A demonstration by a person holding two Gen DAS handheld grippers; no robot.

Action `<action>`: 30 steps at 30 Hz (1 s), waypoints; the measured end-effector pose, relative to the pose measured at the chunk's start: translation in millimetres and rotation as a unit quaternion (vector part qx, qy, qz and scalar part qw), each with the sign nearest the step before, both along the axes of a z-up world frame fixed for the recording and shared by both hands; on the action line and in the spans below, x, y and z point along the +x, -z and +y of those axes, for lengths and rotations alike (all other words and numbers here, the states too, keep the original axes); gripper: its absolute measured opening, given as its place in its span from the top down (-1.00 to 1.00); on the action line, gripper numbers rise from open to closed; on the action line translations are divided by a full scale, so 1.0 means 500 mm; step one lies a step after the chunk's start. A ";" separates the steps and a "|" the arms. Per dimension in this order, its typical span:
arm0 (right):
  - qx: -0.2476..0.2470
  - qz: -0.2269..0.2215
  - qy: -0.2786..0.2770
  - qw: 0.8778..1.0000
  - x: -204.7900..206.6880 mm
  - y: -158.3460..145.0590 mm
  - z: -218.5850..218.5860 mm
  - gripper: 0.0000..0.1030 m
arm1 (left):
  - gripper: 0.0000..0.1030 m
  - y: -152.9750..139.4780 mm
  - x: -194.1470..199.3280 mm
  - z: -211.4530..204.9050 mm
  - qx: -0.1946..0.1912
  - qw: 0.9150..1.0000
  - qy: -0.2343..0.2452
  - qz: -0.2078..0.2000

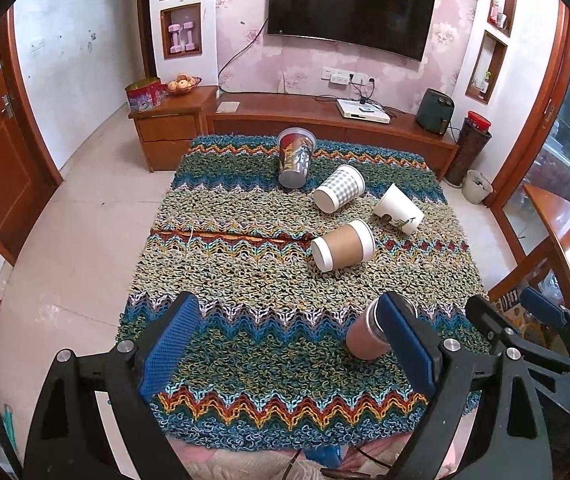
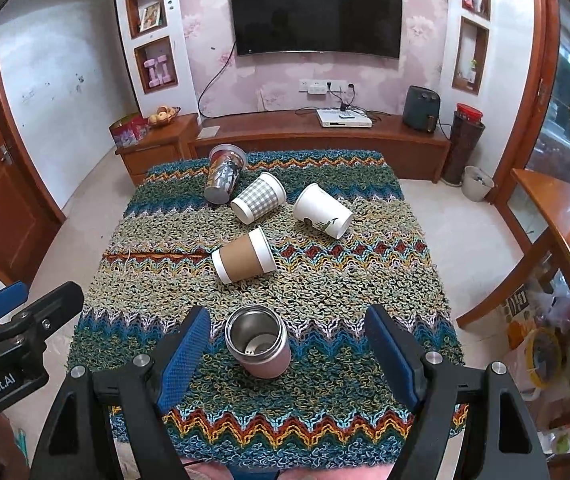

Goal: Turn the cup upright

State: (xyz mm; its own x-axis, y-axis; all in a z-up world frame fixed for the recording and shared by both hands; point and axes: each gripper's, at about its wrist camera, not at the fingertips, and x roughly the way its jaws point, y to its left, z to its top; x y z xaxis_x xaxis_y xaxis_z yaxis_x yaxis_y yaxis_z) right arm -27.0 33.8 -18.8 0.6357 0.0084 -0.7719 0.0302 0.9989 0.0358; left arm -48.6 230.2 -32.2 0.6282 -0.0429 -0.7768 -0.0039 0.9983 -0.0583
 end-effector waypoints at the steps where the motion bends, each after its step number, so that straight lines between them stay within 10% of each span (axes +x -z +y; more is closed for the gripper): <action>1: 0.001 0.000 0.000 1.000 0.001 -0.001 -0.001 -0.55 | -0.80 0.001 0.002 0.001 0.001 1.000 -0.002 0.000; 30: -0.012 -0.019 0.018 1.000 0.021 -0.018 0.006 -0.56 | -0.80 0.015 0.028 -0.006 0.015 1.000 0.001 0.010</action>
State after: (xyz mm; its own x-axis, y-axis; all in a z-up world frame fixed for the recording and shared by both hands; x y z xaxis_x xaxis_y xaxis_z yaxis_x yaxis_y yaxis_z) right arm -16.4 36.8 -9.9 0.6640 -0.0326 -0.7471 0.0646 0.9978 0.0139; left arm -34.7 227.1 -39.7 0.6130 -0.0209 -0.7898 -0.0028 0.9996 -0.0286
